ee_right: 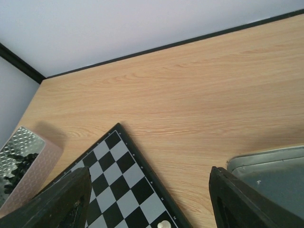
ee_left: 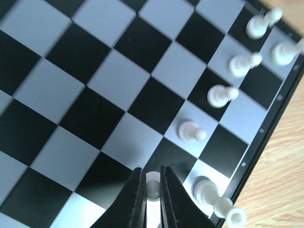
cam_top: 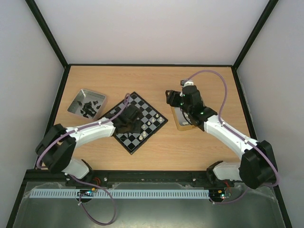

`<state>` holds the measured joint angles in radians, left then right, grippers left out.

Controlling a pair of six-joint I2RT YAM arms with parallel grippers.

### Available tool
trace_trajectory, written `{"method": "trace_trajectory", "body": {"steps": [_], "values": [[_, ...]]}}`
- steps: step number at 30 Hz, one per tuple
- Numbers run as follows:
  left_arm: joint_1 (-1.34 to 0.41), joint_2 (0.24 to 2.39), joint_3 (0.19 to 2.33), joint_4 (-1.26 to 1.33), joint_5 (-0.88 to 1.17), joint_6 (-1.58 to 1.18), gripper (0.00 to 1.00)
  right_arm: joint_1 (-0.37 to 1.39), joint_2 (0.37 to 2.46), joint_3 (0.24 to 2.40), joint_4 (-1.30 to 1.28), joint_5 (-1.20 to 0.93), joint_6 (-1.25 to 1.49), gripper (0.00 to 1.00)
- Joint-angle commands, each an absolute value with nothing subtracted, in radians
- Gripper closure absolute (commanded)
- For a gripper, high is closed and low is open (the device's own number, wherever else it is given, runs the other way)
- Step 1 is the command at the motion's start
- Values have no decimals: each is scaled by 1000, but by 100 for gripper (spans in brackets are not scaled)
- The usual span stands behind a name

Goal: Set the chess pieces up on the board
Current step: Place the chess piece on the chessboard.

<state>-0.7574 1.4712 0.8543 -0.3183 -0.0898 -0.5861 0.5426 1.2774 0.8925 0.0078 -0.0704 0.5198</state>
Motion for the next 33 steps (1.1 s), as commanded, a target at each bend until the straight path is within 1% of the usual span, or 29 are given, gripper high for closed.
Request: {"method": "trace_trajectory", "body": {"steps": [1,20,23,28,33], "values": [[-786,1520,842,-267,-93,-600,98,545,1303,907,-8,-8,555,33],[-810,1582,828,-234,-101,-595,94,545,1332,911,-18,-11,561,33],[-815,1582,826,-240,-100,-590,91,545,1332,910,-17,-11,561,33],[-822,1580,833,-252,-85,-582,79,545,1330,908,-20,-10,570,33],[-823,1566,853,-281,-102,-583,73,545,1314,908,-35,0,569,33]]}}
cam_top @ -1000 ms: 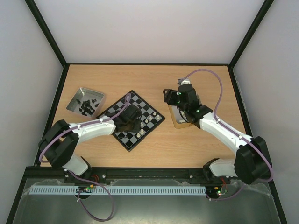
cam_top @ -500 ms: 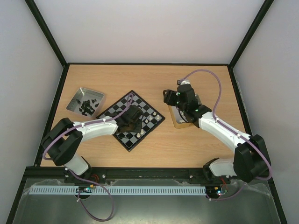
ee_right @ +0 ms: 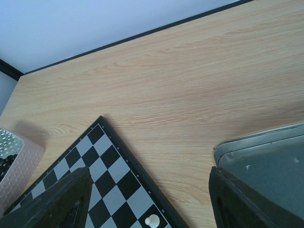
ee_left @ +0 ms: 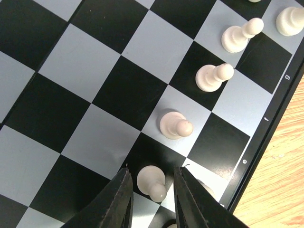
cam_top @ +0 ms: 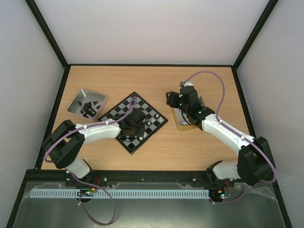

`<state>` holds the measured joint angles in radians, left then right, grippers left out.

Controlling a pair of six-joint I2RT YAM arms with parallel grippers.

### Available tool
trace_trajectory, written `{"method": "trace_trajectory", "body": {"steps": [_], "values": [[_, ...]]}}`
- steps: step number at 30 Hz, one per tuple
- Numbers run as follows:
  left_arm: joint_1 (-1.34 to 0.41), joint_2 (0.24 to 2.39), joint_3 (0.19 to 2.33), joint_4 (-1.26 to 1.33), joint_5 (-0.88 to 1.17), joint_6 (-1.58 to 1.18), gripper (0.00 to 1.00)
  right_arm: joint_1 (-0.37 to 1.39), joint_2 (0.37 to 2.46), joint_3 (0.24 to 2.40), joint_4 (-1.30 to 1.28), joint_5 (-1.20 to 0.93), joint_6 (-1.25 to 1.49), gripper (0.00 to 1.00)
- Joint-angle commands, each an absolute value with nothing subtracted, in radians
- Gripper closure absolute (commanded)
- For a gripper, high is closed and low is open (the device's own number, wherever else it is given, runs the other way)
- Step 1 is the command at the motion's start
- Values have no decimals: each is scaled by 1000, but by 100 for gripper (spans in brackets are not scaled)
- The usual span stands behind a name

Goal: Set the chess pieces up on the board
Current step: Place the chess piece on the chessboard.

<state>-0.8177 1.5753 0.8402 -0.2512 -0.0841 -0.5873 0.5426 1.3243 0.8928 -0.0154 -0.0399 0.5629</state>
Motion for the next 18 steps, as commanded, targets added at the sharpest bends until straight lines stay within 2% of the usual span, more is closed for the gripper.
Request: {"method": "trace_trajectory", "body": {"steps": [1,6,10,14,18], "values": [[-823,1559,856,-284,-103,-584,73,545,1309,909,-41,8,568,33],[-823,1508,876,-293,-128,-585,69,545,1280,913,-70,63,585,33],[-823,1443,865,-300,-260,-615,69,530,1281,941,-196,110,643,33],[-822,1350,830,-271,-364,-630,69,456,1316,949,-391,98,681,34],[-820,1236,805,-211,-386,-600,68,374,1335,899,-419,63,697,37]]}}
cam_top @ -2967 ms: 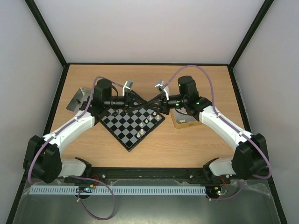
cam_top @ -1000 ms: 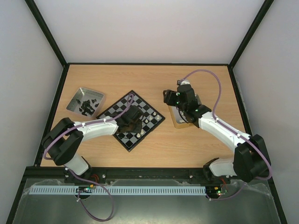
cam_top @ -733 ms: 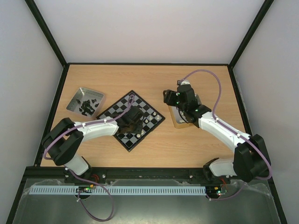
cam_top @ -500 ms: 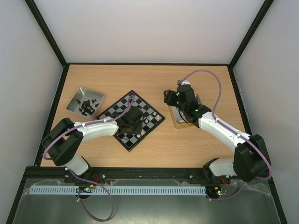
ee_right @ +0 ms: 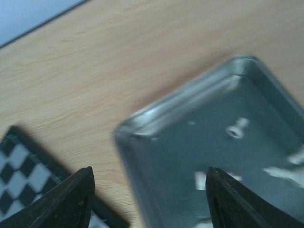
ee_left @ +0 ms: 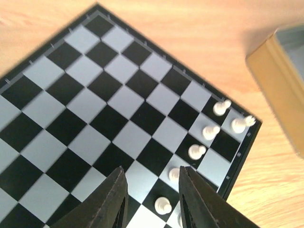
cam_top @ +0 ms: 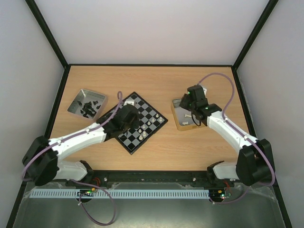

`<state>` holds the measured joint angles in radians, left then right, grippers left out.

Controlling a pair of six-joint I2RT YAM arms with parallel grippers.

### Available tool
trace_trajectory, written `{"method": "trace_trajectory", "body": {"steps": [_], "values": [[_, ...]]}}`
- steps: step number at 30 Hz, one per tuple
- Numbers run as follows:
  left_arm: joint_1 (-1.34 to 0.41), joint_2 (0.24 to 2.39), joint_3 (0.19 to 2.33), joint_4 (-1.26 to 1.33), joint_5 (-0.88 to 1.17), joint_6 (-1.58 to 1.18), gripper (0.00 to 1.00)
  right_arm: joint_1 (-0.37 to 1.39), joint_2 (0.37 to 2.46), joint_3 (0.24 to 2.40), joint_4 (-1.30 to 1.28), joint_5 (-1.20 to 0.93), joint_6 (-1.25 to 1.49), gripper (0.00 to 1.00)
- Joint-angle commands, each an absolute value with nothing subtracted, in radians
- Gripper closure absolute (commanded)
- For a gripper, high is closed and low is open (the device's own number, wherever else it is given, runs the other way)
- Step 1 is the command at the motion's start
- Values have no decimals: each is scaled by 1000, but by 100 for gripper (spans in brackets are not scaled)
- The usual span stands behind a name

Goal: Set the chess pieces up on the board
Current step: Place the chess piece on the chessboard, then pick up the chess piece from the storage box.

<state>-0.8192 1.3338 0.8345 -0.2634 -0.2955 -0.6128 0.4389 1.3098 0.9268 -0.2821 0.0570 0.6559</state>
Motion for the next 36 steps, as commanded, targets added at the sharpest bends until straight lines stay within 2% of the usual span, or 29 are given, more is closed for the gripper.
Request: {"method": "trace_trajectory", "body": {"steps": [1,8,11,17,30,36], "values": [[-821,1210,801,-201,-391,-589,67,365,1349,895,-427,63,698,38],[-814,1017,744,-125,-395,-548,59,331,1471,908,-415,74,694,46],[-807,985,702,-87,-381,-551,51,311,1539,927,-391,106,710,50],[-797,1039,700,-103,-334,-577,51,279,1651,964,-343,145,760,54],[-785,1057,705,-88,-302,-581,50,247,1789,1034,-273,184,750,55],[-782,1061,705,-92,-297,-583,51,245,1830,1059,-278,211,744,67]]}}
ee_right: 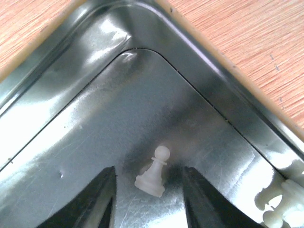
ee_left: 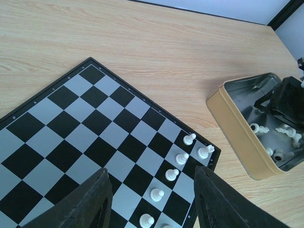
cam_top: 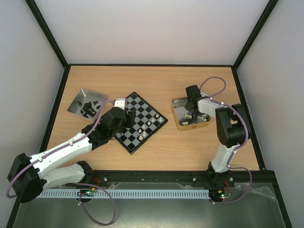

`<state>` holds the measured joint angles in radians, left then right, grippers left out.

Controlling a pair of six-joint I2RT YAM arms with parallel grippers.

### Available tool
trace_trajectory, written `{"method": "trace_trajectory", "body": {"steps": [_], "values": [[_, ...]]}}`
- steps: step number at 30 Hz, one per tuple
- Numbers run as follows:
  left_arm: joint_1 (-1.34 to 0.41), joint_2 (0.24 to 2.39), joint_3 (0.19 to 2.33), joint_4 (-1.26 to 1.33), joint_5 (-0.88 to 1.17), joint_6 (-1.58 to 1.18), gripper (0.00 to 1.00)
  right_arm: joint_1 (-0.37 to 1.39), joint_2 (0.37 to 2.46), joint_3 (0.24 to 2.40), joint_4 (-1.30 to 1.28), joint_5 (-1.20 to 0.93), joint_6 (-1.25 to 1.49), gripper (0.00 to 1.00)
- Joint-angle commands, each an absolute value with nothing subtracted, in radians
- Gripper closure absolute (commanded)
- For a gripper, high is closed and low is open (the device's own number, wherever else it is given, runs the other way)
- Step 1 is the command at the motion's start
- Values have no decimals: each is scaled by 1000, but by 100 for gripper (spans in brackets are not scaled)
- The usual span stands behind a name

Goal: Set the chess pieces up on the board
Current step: Pick up the chess piece from the storage box.

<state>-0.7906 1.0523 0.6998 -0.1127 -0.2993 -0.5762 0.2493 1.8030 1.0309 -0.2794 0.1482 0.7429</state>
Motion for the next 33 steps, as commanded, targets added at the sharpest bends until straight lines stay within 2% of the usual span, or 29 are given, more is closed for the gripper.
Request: {"method": "trace_trajectory", "body": {"steps": [1,6,13,22,26,28,33], "values": [[-781,1062,705,-93,-295,-583,50,245,1833,1058,-279,212,745,69],[-779,1062,704,-95,-292,-586,50,244,1831,1044,-287,233,750,73],[-778,1062,703,-95,-289,-585,51,245,1825,1032,-281,226,744,88],[-769,1047,711,-103,-260,-602,50,244,1682,959,-195,121,676,90],[-744,1033,730,-96,-197,-618,49,245,1552,900,-84,-88,593,90],[-718,1028,743,-84,-132,-629,48,247,1492,868,-17,-279,563,90],[-618,1025,806,-37,172,-669,45,261,1383,798,236,-720,591,91]]}}
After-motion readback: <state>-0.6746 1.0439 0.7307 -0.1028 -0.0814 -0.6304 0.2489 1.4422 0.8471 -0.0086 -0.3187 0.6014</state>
